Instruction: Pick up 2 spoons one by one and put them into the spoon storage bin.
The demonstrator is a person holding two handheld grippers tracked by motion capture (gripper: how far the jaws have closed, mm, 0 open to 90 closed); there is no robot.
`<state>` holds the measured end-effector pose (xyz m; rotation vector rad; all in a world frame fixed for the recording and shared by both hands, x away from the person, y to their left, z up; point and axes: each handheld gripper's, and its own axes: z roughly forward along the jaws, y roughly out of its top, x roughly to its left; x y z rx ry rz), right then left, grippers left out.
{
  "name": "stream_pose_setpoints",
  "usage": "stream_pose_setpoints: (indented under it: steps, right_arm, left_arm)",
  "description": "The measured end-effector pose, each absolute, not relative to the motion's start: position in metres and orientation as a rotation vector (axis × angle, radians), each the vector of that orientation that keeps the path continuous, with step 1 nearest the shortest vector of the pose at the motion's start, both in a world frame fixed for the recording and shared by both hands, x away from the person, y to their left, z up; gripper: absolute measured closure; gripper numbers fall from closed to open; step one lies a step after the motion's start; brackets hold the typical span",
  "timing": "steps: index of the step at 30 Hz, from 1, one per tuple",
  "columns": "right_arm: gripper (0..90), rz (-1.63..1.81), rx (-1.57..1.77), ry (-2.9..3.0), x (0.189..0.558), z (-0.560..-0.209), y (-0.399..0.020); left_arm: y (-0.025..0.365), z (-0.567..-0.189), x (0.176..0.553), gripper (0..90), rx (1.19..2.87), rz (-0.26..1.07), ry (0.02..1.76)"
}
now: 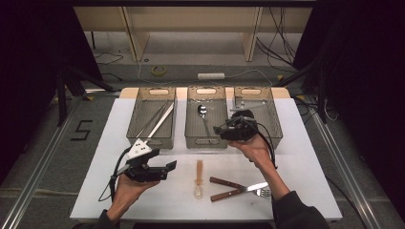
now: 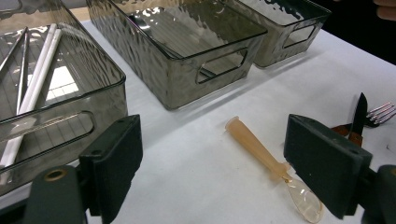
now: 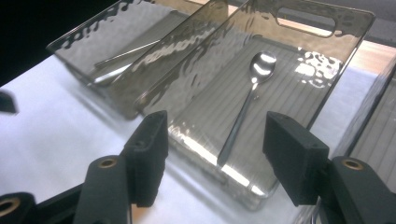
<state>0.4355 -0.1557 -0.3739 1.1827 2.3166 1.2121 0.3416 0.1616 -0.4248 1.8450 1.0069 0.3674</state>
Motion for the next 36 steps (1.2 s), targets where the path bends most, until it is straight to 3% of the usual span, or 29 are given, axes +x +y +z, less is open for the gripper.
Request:
stream_pose_setpoints:
  steps: [26, 36]
  right_arm:
    - [37.7, 1.252, 1.191, 2.158, 0.334, -0.409, -0.234]
    - [34.8, 1.299, 1.207, 2.12, 0.311, -0.416, -0.243]
  left_arm:
    - [0.129, -0.43, 0.335, 19.3, 1.906, 0.324, 1.098]
    - [0.114, -0.437, 0.331, 19.4, 1.919, 0.296, 1.134]
